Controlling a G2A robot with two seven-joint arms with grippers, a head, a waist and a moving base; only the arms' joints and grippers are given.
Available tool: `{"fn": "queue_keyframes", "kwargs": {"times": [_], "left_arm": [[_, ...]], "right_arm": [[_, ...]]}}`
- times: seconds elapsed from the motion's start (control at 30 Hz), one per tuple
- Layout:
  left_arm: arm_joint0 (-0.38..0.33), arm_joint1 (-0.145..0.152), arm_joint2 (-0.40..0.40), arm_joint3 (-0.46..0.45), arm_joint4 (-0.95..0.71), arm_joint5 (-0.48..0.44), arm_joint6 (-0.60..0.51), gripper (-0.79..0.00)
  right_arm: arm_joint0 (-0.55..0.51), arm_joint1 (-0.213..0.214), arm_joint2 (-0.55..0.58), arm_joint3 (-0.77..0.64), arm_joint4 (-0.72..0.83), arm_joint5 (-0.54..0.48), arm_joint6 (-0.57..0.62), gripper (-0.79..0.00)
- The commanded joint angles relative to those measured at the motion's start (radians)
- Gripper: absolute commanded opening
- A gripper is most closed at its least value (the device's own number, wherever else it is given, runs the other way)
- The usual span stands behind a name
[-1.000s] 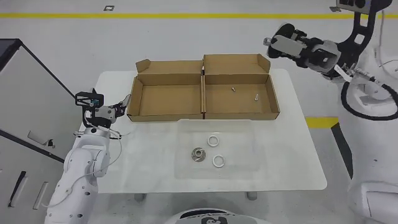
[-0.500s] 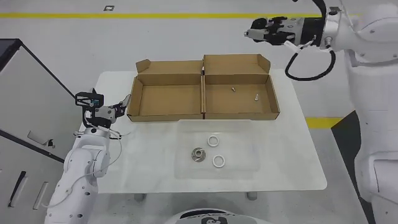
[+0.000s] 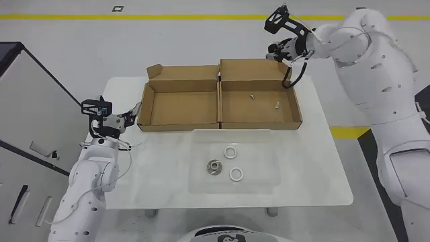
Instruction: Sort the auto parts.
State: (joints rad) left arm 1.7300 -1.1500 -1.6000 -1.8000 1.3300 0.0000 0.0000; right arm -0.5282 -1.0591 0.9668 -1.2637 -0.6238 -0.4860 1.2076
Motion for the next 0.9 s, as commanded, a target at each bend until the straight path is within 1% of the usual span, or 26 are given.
{"fn": "queue_keyframes", "kwargs": {"times": [0.0,0.2,0.87], "left_arm": [[0.0,0.0,0.0,0.0,0.0,0.0,0.0,0.0],[0.0,0.0,0.0,0.0,0.0,0.0,0.0,0.0],[0.0,0.0,0.0,0.0,0.0,0.0,0.0,0.0]], "right_arm": [[-0.003,-0.004,-0.025,0.019,-0.028,-0.005,-0.008,-0.785],[-0.017,-0.013,-0.091,0.066,-0.1,-0.017,-0.016,-0.785],[-0.092,-0.049,-0.218,0.18,-0.123,0.021,-0.053,-0.785]]}}
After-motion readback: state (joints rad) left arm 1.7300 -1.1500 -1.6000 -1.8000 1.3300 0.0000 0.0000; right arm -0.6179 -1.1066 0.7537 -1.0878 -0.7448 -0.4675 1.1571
